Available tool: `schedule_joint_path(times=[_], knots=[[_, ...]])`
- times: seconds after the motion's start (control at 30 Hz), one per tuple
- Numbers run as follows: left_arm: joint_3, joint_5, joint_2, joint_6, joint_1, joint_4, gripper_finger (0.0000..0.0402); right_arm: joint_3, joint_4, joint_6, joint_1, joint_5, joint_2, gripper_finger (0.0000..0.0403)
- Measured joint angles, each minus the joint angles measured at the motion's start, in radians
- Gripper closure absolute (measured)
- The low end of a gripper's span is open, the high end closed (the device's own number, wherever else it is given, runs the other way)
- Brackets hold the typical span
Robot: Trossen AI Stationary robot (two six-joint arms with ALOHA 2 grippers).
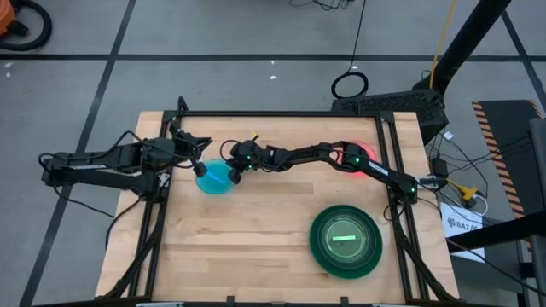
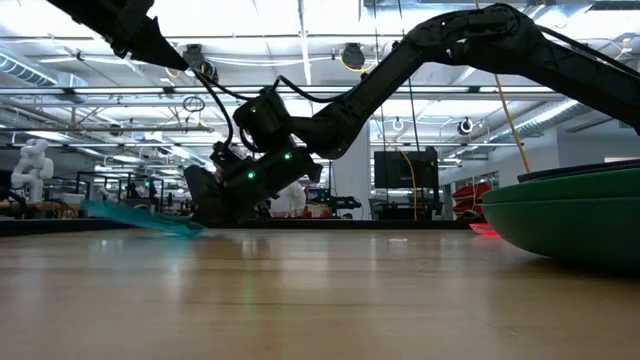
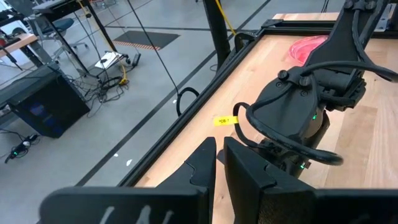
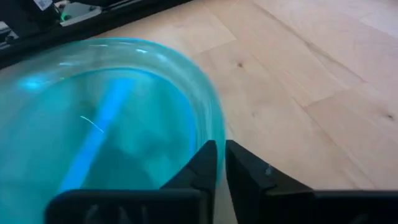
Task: Stack plastic plates
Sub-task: Stack the blue plate on top of the light green plate
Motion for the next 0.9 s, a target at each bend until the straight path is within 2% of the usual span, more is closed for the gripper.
schedule_joint_path(times=[0.13, 0.4, 0.9], knots=[[0.000, 0.000, 0.000, 0.000, 0.000, 0.000, 0.0362, 0.000, 0.000, -0.019, -0.007, -0.015, 0.000, 0.0399], [0.000, 0.000, 0.000, -0.013, 0.000, -0.011, 0.0362, 0.000, -0.061, -0.001, -0.028, -0.105, -0.029, 0.0401], [-0.001, 0.002, 0.000, -0.016, -0.002, -0.017, 0.0362, 0.000, -0.660, -0.226, 0.019, -0.126, -0.218, 0.0402]])
